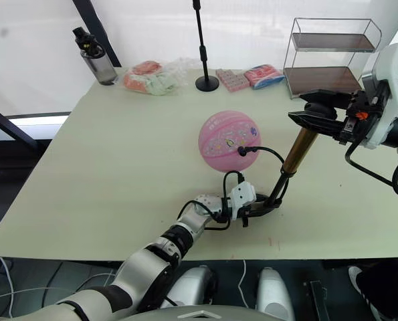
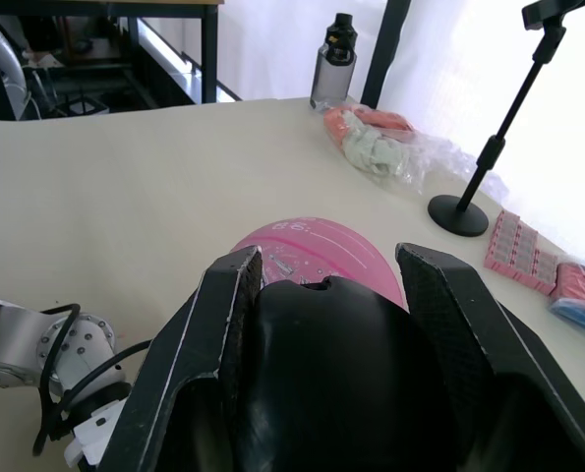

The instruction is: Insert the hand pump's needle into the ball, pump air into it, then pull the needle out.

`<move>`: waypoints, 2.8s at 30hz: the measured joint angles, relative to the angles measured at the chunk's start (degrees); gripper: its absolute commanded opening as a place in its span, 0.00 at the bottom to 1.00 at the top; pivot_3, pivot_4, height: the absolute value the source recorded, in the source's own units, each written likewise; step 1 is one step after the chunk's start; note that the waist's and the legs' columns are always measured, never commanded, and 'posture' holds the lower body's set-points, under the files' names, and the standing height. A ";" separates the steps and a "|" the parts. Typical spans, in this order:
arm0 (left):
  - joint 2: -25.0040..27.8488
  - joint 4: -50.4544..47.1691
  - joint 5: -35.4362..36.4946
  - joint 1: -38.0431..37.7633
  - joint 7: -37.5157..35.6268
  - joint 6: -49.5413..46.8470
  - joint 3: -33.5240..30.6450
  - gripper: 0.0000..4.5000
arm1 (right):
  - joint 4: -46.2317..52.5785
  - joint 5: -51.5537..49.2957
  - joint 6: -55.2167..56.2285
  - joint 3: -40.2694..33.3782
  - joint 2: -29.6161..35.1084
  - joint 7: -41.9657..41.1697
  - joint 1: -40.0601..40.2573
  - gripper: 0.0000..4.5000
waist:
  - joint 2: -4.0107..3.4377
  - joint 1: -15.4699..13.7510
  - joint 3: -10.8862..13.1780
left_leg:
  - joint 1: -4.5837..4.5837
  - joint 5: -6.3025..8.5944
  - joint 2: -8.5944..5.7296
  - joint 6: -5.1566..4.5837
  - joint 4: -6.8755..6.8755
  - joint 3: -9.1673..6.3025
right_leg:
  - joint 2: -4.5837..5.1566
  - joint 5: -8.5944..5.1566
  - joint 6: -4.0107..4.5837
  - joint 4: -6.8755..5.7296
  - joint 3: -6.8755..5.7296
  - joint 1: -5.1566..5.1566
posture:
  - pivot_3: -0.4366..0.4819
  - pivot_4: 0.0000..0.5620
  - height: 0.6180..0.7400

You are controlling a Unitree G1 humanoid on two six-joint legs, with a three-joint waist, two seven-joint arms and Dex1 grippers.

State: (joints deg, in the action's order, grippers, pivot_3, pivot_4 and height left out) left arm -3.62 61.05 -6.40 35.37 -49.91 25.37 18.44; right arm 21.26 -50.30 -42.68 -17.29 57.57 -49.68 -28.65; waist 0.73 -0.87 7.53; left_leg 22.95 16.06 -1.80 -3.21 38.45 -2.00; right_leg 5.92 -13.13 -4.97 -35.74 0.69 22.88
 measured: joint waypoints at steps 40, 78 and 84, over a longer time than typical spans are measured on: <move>0.73 0.40 -0.87 -0.91 1.36 -0.24 0.07 0.24 | 0.60 30.27 30.27 18.12 -20.74 6.34 25.35 0.42 | 0.72 0.20 -0.81 | -1.04 0.01 0.15 0.00 -0.14 -0.04 | -0.58 -0.10 0.12 -0.02 -0.03 -0.83 | 0.48 0.27 1.00; 23.40 -53.39 20.83 -14.97 -18.01 -22.87 -6.03 0.97 | 1.28 28.01 26.91 15.30 -16.22 2.23 20.44 0.42 | -0.40 0.08 0.59 | -0.19 -0.02 0.05 0.04 -0.06 -0.04 | -0.09 -0.07 0.12 0.02 -0.03 -0.16 | 0.48 0.27 1.00; 33.62 -61.57 28.07 -17.26 -22.63 -29.63 -11.36 0.97 | -3.95 31.00 31.28 14.39 -11.08 -0.52 17.70 0.42 | -0.49 0.00 0.98 | -0.19 -0.05 -0.02 0.05 0.04 0.01 | -0.29 -0.16 0.26 0.01 -0.01 -0.18 | 0.48 0.27 1.00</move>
State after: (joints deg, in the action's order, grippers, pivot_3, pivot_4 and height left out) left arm 30.00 -0.52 21.67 18.11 -72.53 -4.26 7.08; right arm 17.30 -19.30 -11.39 -2.89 46.49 -50.20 -10.95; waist 0.24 -0.88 8.50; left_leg 22.76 16.01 -1.82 -3.16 38.49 -1.99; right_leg 5.62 -13.29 -4.71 -35.73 0.68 22.70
